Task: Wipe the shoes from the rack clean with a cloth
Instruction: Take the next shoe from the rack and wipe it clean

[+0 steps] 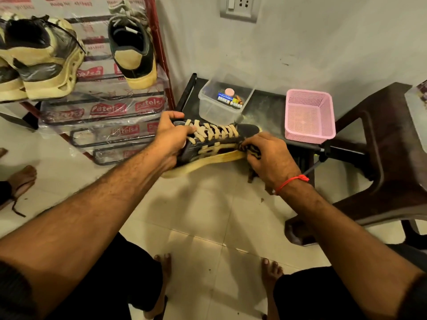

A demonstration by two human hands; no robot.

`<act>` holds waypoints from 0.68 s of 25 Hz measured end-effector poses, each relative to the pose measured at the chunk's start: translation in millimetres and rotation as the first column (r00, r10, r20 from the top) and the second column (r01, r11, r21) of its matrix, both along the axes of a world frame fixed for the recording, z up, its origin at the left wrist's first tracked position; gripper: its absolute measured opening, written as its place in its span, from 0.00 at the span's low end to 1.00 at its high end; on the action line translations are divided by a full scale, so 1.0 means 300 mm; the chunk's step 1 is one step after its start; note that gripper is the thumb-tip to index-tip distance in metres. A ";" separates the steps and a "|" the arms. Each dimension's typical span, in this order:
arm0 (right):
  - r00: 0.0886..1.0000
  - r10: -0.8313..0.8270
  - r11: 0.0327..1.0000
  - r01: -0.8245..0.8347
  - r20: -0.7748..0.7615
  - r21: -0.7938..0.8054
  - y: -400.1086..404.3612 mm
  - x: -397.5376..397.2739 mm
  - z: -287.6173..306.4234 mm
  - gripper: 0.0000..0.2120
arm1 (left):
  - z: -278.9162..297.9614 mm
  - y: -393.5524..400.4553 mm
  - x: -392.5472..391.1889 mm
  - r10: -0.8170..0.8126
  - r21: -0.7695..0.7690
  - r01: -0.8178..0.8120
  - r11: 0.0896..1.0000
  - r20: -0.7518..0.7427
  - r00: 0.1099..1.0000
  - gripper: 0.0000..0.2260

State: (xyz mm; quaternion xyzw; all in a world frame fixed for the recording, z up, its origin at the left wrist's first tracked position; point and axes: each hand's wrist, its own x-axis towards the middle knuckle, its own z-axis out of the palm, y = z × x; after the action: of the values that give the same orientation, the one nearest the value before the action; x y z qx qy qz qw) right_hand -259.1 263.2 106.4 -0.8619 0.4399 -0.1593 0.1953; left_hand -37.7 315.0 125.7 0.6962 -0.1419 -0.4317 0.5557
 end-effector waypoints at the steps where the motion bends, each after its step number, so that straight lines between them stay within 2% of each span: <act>1: 0.992 -0.016 1.000 0.015 0.125 0.012 0.021 0.022 0.008 0.12 | 0.005 0.001 -0.014 0.010 0.029 -0.007 1.000 -0.092 0.996 0.16; 3: 0.948 0.001 1.000 -0.002 0.320 0.001 0.075 0.075 0.029 0.13 | 0.014 0.011 -0.045 -0.019 0.082 0.047 0.996 -0.314 0.949 0.06; 4: 0.929 0.039 0.999 -0.028 0.369 -0.035 0.099 0.094 0.032 0.13 | 0.023 0.022 -0.060 -0.038 0.108 0.093 0.990 -0.428 0.903 0.05; 6: 0.913 0.163 0.982 -0.116 0.375 -0.147 0.131 0.104 0.033 0.15 | 0.011 0.033 -0.068 -0.050 0.118 0.138 0.983 -0.551 0.833 0.08; 8: 0.911 0.274 0.947 -0.199 0.309 -0.252 0.109 0.083 0.027 0.15 | 0.008 0.033 -0.069 -0.040 0.079 0.107 0.991 -0.588 0.808 0.09; 11: 0.914 0.208 0.958 -0.119 0.348 -0.259 0.035 0.055 0.025 0.14 | 0.016 0.027 -0.091 -0.050 0.009 0.069 0.998 -0.590 0.806 0.13; 15: 0.870 0.055 0.983 0.038 0.489 -0.178 0.011 0.033 0.035 0.12 | 0.057 0.055 -0.122 -0.310 -0.149 0.273 0.950 -0.533 0.788 0.14; 17: 0.844 0.030 0.988 0.055 0.535 -0.143 0.008 0.034 0.041 0.11 | 0.059 0.059 -0.126 -0.410 -0.241 0.334 0.911 -0.464 0.785 0.22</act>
State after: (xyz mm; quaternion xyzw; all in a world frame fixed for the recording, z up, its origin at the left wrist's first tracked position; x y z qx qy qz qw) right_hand -248.8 265.6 118.6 -0.7928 0.3600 -0.4278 0.2425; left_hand -75.3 332.7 143.4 0.4742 -0.1576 -0.6881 0.5262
